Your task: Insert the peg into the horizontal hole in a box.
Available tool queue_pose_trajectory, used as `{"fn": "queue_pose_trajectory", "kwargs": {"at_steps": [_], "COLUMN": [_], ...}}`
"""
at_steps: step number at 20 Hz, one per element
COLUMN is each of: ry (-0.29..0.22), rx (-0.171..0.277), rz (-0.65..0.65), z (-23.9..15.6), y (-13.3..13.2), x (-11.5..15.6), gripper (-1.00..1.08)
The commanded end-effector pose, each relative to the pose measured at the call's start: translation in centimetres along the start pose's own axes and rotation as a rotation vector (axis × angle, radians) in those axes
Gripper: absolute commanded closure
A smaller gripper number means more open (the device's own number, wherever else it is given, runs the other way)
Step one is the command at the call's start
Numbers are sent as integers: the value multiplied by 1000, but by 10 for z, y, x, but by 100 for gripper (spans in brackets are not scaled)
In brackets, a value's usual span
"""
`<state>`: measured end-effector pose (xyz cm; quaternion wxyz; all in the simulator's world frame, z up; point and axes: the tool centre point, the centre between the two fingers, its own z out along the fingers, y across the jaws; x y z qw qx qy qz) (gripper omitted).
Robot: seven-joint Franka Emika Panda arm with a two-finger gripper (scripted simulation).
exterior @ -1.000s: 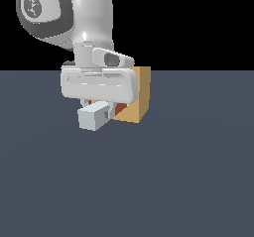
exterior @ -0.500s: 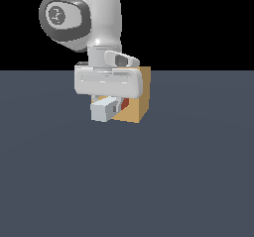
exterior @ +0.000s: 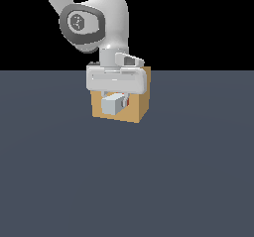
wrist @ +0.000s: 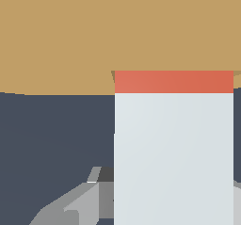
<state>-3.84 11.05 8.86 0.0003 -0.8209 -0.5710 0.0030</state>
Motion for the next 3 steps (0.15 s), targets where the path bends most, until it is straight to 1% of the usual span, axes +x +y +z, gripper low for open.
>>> {"fn": "queue_pose_trajectory", "kwargs": {"at_steps": [1, 3], "ry": [6, 6], "rx": [-7, -7], "rz": [0, 0], "z": [-2, -2], "y": [3, 3], "x": [9, 8], "gripper": [108, 108]}}
